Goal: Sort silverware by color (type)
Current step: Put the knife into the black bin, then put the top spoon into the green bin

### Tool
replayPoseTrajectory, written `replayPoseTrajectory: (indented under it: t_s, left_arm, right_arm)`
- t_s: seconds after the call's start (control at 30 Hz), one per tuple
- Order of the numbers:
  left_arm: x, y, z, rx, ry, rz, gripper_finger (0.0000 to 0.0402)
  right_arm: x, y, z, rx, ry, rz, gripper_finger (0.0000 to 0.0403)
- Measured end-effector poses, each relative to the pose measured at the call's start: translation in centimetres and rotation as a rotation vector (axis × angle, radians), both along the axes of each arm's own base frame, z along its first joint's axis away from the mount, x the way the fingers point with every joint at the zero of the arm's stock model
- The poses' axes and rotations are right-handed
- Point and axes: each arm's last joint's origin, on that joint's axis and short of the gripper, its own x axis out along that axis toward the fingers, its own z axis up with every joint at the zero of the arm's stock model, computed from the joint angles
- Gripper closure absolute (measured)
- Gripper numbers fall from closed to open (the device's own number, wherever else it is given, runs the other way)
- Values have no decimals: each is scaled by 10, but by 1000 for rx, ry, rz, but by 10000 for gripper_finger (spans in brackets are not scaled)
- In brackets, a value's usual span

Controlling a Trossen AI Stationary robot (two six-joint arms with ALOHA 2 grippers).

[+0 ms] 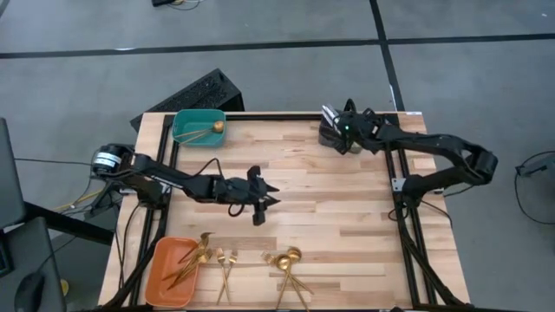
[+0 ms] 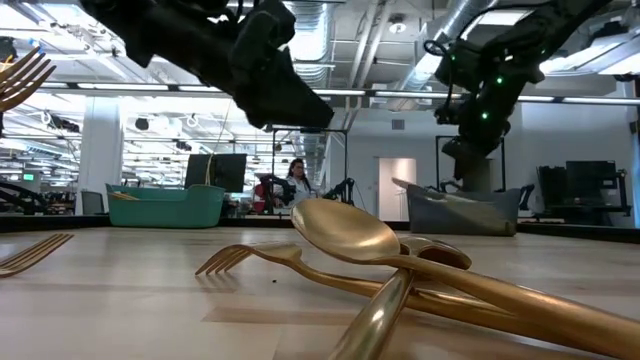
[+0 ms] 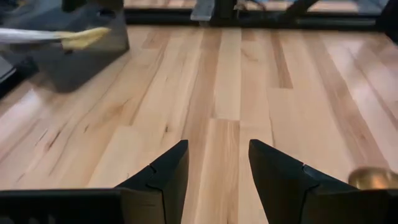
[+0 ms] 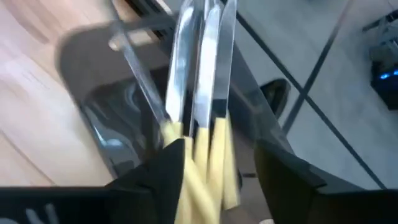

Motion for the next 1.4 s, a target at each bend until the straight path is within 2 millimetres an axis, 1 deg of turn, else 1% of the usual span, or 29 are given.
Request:
replayPoseTrajectory:
  t_s: [0.07,0.13,0.2,0.27,0.37,0.47,0.57,0.67,0.73,0.8,0.87,0.93,1.03,1.23,1.4]
  left_arm:
    - [-3,-4,1,0,18,17,246]
    - [-9,-9,3,2,47,34,246]
    - [-16,-15,7,-3,65,47,246]
    - [-23,-24,11,-3,87,46,246]
    - [-30,-42,11,-16,105,2,246]
    - [-34,-61,7,-24,121,-76,246]
    - [-39,-81,0,-16,147,-149,246]
    - [-44,-97,-1,-31,138,-188,246]
    - [-47,-103,0,-40,125,-176,246]
    - [-50,-108,0,-26,114,-156,246]
    - [-52,-111,2,-13,94,-136,246]
    - [-52,-111,2,-15,88,-121,246]
    - [-52,-111,2,-34,87,-104,246]
    - [-52,-111,1,-33,94,-102,246]
    - [-53,-109,1,-19,87,-58,246]
  right_arm:
    - [1,6,4,-4,-34,5,174]
    - [2,15,9,9,-79,8,173]
    - [4,30,15,58,-173,26,177]
    - [9,49,18,160,-273,66,184]
    - [22,90,18,303,-354,186,192]
    - [34,137,17,376,-397,329,198]
    - [42,185,16,447,-464,465,200]
    - [49,230,13,514,-543,615,200]
    - [56,255,8,545,-594,698,200]
    - [65,271,-4,565,-628,735,200]
    - [77,280,-18,573,-626,732,200]
    - [88,283,-30,567,-592,724,200]
    - [103,284,-39,583,-556,737,200]
    - [130,284,-54,683,-487,836,200]
    - [152,288,-67,774,-457,910,200]
